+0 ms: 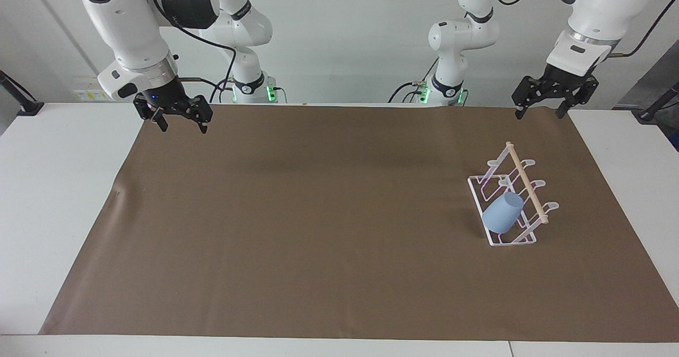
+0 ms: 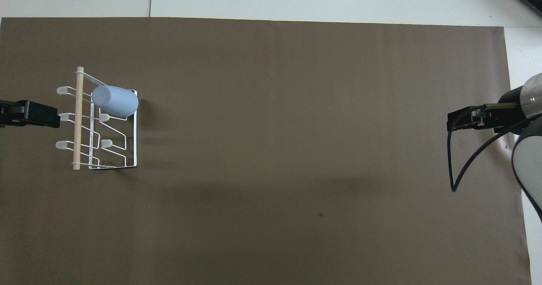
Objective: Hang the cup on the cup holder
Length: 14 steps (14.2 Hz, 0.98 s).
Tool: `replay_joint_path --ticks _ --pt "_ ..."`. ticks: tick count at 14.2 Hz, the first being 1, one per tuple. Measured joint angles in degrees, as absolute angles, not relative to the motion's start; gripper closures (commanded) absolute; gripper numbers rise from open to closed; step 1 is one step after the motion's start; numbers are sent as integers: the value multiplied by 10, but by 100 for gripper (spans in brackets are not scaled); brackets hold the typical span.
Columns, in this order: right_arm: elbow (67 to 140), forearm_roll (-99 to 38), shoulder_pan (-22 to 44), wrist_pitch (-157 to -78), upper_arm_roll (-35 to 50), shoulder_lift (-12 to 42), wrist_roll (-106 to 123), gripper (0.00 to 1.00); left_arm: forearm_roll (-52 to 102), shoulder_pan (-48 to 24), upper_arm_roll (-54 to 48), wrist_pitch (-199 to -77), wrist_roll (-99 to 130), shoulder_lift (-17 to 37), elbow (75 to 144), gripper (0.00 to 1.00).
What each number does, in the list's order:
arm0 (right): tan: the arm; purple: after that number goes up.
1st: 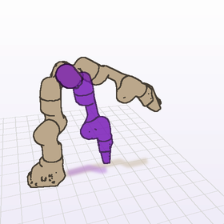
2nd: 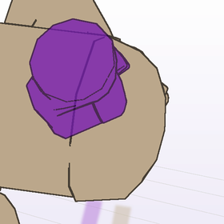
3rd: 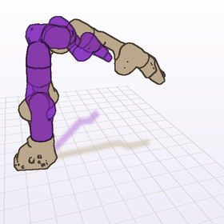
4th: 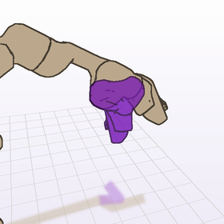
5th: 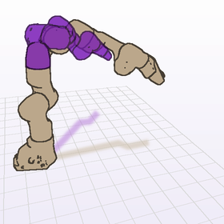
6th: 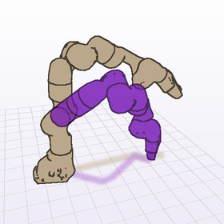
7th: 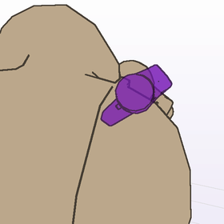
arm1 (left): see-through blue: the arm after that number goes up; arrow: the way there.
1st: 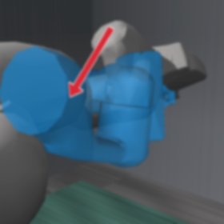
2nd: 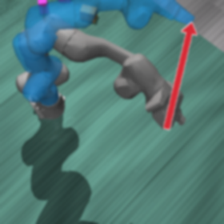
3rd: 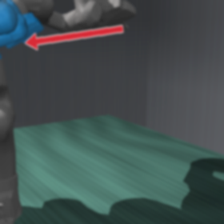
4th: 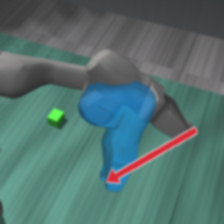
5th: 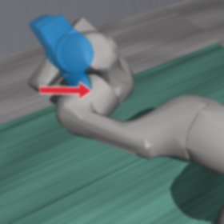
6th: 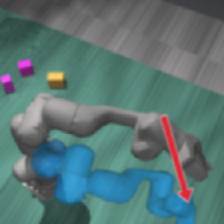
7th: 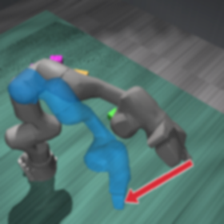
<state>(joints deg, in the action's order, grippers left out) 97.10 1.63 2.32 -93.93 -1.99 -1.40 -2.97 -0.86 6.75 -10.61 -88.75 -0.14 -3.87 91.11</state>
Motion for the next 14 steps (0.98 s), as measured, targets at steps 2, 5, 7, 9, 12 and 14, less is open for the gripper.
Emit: replay_joint_path --ticks 2,5,7,9,12,14 --pt "971 16 23 -939 -20 -14 -30 0 -9 69 -107 -884 -7 -37 909 0" --pt "971 16 23 -939 -20 -14 -30 0 -9 68 -110 -872 -7 -37 917 0" --pt "971 16 23 -939 -20 -14 -30 0 -9 68 -113 -867 -7 -38 920 0" --pt "971 16 23 -939 -20 -14 -30 0 -9 68 -112 -867 -7 -40 920 0" --pt "971 16 23 -939 -20 -14 -30 0 -9 54 -97 -867 -9 -41 917 0" --pt "971 16 23 -939 -20 -14 -30 0 -9 32 -76 -867 -9 -42 915 0"
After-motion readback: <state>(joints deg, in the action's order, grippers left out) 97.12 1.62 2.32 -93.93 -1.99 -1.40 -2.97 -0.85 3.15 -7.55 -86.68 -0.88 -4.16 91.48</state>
